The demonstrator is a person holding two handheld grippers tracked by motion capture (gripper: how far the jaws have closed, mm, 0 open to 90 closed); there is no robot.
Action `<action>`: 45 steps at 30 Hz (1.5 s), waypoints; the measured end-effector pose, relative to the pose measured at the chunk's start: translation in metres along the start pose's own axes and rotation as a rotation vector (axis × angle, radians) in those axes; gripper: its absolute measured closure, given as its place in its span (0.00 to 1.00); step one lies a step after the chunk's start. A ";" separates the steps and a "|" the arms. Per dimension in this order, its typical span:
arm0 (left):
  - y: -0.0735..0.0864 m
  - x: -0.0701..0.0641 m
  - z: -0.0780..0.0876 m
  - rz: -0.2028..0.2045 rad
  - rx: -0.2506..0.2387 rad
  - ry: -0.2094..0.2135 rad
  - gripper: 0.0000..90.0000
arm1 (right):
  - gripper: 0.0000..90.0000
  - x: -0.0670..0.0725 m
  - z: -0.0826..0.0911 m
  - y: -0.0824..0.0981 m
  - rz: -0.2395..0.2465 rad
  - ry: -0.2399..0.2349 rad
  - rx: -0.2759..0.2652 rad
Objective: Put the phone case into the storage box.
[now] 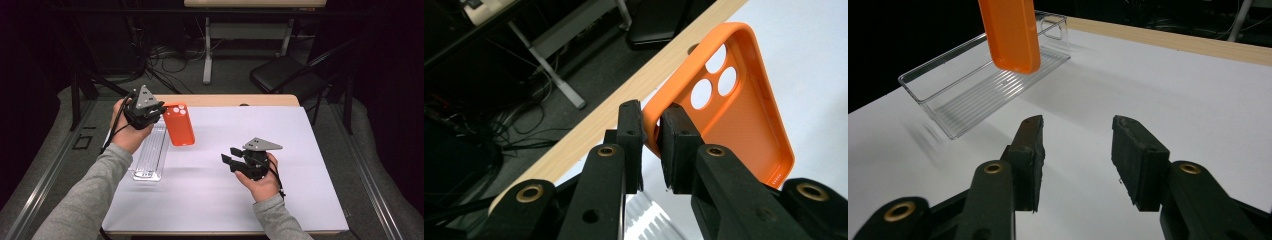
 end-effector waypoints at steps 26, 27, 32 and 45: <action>0.008 0.043 -0.003 -0.051 -0.024 -0.023 0.90 | 0.59 -0.007 0.010 0.010 0.023 0.050 0.027; 0.008 0.044 -0.003 -0.052 -0.029 -0.023 0.90 | 0.59 -0.008 0.010 0.011 0.029 0.051 0.033; 0.008 0.050 -0.006 -0.072 -0.037 -0.029 0.90 | 0.55 -0.010 0.014 0.013 0.076 0.066 0.040; 0.016 0.067 -0.013 -0.108 -0.045 -0.034 0.90 | 0.47 -0.013 0.022 0.017 0.081 0.105 0.036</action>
Point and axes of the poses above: each handheld gripper's, and its own axes: z roughly backward along the jaws, y roughly out of its underside, x roughly to its left, the point moved 3 cm from there along -z, roughly forward along the jaws, and after that the axes turned 15 degrees about -x, right-handed, at the moved point
